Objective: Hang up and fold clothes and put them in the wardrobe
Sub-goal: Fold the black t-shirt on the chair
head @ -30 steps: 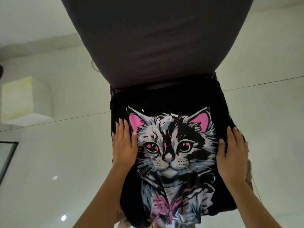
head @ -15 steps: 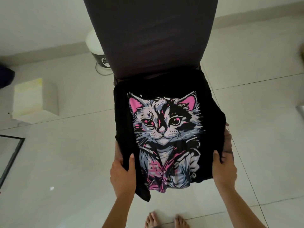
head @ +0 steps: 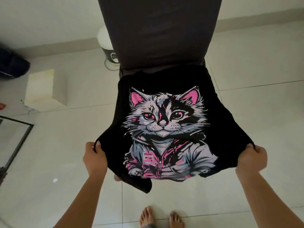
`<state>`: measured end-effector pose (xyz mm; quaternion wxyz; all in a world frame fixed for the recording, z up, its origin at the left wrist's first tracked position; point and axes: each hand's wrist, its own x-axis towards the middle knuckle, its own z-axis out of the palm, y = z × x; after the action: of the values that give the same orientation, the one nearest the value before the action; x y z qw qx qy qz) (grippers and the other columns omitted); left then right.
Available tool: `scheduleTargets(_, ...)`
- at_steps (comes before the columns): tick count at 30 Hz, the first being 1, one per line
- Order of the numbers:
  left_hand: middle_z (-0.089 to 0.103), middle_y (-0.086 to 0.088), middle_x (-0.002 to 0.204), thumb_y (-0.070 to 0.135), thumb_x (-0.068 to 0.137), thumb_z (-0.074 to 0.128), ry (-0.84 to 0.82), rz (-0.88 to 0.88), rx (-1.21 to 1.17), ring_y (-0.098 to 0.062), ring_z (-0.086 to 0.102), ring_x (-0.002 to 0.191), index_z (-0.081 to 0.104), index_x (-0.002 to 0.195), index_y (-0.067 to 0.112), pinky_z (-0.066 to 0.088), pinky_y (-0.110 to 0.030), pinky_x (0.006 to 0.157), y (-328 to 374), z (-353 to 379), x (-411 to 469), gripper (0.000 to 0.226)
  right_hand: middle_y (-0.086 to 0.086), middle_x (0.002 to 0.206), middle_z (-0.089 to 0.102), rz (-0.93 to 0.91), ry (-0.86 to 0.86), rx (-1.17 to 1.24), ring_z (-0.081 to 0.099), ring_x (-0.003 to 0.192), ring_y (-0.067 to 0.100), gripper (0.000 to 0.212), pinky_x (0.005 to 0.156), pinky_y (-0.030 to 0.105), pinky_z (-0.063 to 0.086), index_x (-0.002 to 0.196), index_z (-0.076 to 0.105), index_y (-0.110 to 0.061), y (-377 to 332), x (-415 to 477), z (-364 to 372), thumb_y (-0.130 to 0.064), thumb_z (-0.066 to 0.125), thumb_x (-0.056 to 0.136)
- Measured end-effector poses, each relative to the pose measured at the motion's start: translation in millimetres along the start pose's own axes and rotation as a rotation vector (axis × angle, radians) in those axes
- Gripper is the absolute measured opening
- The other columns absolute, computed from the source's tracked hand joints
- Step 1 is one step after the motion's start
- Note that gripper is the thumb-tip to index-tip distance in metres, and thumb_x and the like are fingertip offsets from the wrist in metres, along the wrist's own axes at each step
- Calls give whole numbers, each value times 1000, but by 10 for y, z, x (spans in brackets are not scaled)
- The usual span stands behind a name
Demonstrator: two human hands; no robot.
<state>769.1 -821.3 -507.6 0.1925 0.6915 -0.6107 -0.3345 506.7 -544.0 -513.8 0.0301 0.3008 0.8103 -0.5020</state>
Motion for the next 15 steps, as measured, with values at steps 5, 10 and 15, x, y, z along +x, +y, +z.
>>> scheduleTargets(5,55,-9,95,27,97,47,-112,-124,-50,-28,52,88,51,106,4,38,-34,76,-5,146,-67,25,4,82,50,-34,-119,-97,48,76,20,6,66,16,38,93,48,-12,25,-33,68,-12,52,89)
scheduleTargets(10,54,-14,97,23,99,42,-167,-121,10,-32,52,91,49,113,0,36,-36,75,-63,235,-175,28,7,70,46,-63,-203,-220,48,78,27,12,72,33,38,82,49,-1,131,1,103,-10,48,90)
scheduleTargets(15,53,-13,96,29,101,37,-99,-110,-22,-28,47,87,50,109,1,36,-36,76,-93,277,-264,31,0,65,42,-43,-170,-181,46,79,25,17,73,31,36,81,48,-2,165,63,92,-11,42,94)
